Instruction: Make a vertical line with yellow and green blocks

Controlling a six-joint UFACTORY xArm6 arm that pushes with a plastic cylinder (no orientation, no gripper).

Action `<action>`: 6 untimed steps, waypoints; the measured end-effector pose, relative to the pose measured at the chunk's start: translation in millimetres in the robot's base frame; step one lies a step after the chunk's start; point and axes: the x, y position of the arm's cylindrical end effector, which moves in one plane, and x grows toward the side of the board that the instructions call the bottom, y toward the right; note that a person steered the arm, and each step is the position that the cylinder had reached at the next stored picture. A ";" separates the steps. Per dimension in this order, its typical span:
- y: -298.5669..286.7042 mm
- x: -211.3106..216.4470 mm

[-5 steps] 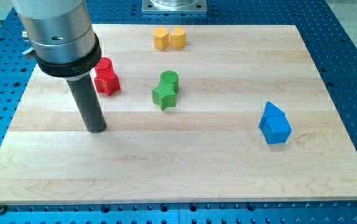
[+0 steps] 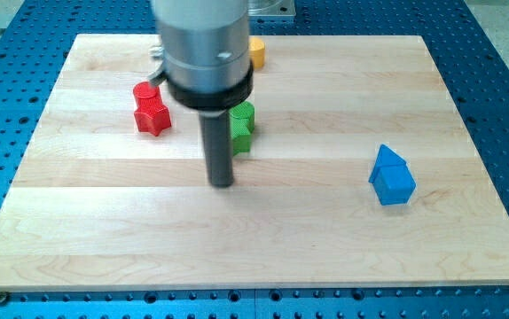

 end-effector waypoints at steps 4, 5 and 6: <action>33.3 -106.4; 12.1 -108.4; 11.1 -101.0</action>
